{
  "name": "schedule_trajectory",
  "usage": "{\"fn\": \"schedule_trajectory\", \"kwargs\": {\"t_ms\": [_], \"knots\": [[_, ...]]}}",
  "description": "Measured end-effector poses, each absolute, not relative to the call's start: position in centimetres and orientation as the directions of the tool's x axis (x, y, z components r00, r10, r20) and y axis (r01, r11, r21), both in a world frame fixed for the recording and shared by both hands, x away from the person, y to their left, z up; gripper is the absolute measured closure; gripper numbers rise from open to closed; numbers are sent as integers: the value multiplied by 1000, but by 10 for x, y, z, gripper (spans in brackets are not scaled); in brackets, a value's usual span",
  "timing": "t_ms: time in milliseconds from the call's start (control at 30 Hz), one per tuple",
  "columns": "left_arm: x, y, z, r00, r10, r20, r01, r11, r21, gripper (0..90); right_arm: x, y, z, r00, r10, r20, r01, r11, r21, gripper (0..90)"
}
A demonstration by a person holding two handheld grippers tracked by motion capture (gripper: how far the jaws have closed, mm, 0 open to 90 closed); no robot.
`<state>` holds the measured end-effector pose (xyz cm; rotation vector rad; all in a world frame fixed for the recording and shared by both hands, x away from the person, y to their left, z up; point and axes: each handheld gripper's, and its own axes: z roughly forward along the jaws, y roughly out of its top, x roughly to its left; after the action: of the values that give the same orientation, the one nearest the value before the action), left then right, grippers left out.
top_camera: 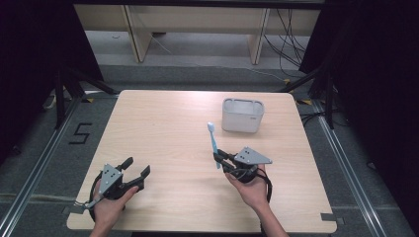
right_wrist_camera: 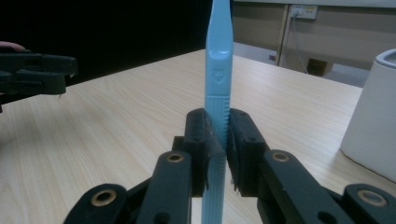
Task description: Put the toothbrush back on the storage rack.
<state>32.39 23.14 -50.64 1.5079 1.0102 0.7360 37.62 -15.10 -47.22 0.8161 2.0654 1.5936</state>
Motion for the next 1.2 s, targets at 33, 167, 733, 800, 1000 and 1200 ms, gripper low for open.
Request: {"fn": "schedule_trajectory", "kwargs": {"t_ms": [33, 167, 733, 800, 1000, 1200], "knots": [[323, 228, -501, 450, 889, -84, 200, -8, 980, 277, 375, -149, -472, -751, 658, 55, 218, 168, 961, 789], [325, 221, -493, 478, 873, -98, 194, 3, 981, 286, 374, -145, -473, -751, 657, 70, 228, 158, 961, 789], [331, 190, -476, 564, 824, -59, 150, -31, 988, 302, 375, -141, -472, -740, 671, 41, 186, 145, 972, 790], [330, 191, -477, 558, 828, -60, 159, -36, 987, 303, 376, -143, -470, -722, 692, 20, 171, 150, 974, 790], [330, 197, -484, 541, 839, -56, 162, -39, 986, 303, 381, -149, -462, -693, 720, 46, 181, 111, 977, 790], [328, 209, -492, 509, 859, -55, 188, -48, 981, 305, 390, -156, -451, -663, 748, 21, 155, 109, 982, 790]]}}
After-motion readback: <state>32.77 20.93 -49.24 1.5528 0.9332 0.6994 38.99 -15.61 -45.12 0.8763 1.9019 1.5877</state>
